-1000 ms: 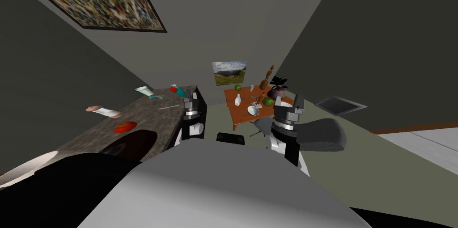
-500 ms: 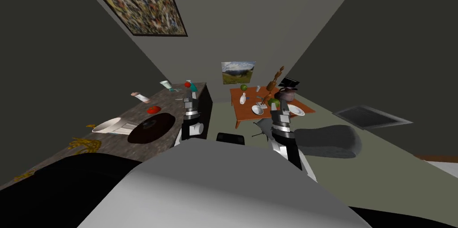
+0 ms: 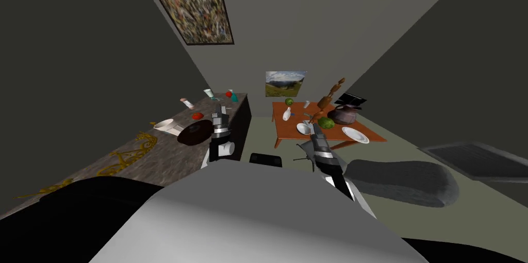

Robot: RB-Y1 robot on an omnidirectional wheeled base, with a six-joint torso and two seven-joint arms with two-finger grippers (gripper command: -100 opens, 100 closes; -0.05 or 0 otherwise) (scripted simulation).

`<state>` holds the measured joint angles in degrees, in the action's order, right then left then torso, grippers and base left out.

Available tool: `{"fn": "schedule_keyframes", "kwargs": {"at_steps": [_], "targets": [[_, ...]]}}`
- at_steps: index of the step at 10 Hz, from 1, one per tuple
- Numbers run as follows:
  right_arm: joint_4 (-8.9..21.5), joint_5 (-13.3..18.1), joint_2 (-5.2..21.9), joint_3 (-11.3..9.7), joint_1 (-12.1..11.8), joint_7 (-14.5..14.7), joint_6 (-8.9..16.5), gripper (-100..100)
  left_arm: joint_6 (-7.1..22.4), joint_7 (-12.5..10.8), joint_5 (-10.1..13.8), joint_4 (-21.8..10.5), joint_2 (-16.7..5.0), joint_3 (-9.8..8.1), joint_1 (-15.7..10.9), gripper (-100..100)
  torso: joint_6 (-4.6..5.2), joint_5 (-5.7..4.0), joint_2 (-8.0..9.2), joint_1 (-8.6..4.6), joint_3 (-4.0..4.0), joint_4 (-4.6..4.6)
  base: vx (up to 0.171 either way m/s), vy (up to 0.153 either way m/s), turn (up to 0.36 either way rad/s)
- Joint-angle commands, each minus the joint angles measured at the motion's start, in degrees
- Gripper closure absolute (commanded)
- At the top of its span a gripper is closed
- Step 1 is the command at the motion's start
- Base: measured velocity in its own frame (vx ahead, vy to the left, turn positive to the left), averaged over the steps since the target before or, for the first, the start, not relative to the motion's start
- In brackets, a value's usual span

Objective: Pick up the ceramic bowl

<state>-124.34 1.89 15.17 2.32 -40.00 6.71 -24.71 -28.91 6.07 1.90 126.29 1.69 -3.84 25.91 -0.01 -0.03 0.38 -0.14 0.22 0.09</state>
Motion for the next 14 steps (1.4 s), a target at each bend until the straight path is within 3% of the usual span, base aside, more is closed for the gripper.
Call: {"fn": "schedule_keyframes", "kwargs": {"at_steps": [1,2,3,6,7,9,11,13,14], "targets": [[1.4,1.6,2.8,0.1,-2.7,1.8,2.3,-100,0.0,0.0,0.0,0.0,0.0,0.00,0.0,0,0.00,0.00,0.00,0.00,0.00,0.00,-0.114,0.004,0.406],[2.8,2.7,4.3,0.0,-4.2,3.1,3.6,-100,0.0,0.0,0.0,0.0,0.0,0.00,0.0,0,-0.01,0.00,0.04,0.00,0.03,0.01,-0.094,0.009,0.422],[2.8,2.7,4.4,0.0,-4.2,3.1,3.6,-100,0.0,0.0,0.0,0.0,0.0,0.00,0.0,0,0.00,0.00,0.00,0.00,0.01,0.01,-0.049,0.007,0.151],[7.4,6.3,9.2,-0.7,-8.5,7.1,7.3,-100,0.0,0.0,0.0,0.0,0.0,-0.01,0.0,0,0.00,-0.02,-0.26,-0.07,-0.14,-0.05,-0.028,-0.002,0.408],[7.4,6.3,9.6,-0.7,-8.5,7.1,7.3,-100,0.0,0.0,0.0,0.0,0.0,-0.01,0.0,0,-0.01,-0.02,-0.28,-0.12,-0.15,-0.05,-0.018,-0.020,0.195],[10.9,8.8,13.0,-1.3,-11.3,9.9,9.8,-100,0.0,0.0,0.0,0.0,0.0,-0.01,0.0,0,0.01,-0.03,-0.34,-0.16,-0.19,-0.07,-0.012,-0.015,0.367],[10.9,8.8,13.0,-1.3,-11.3,9.9,9.8,-100,0.0,0.0,0.0,0.0,0.0,-0.02,0.0,0,0.05,-0.04,-0.38,-0.19,-0.21,-0.07,-0.004,-0.017,0.114],[14.5,11.4,16.5,-1.9,-14.2,12.7,12.4,-100,0.0,0.0,0.0,0.0,0.0,-0.01,0.0,0,0.01,-0.03,-0.40,-0.14,-0.22,-0.08,-0.002,-0.014,0.391],[14.6,11.4,16.5,-1.9,-14.2,12.7,12.4,-100,0.0,0.0,0.0,0.0,0.0,-0.02,0.0,0,0.02,-0.03,-0.41,-0.21,-0.23,-0.08,-0.002,-0.035,0.197]]}}
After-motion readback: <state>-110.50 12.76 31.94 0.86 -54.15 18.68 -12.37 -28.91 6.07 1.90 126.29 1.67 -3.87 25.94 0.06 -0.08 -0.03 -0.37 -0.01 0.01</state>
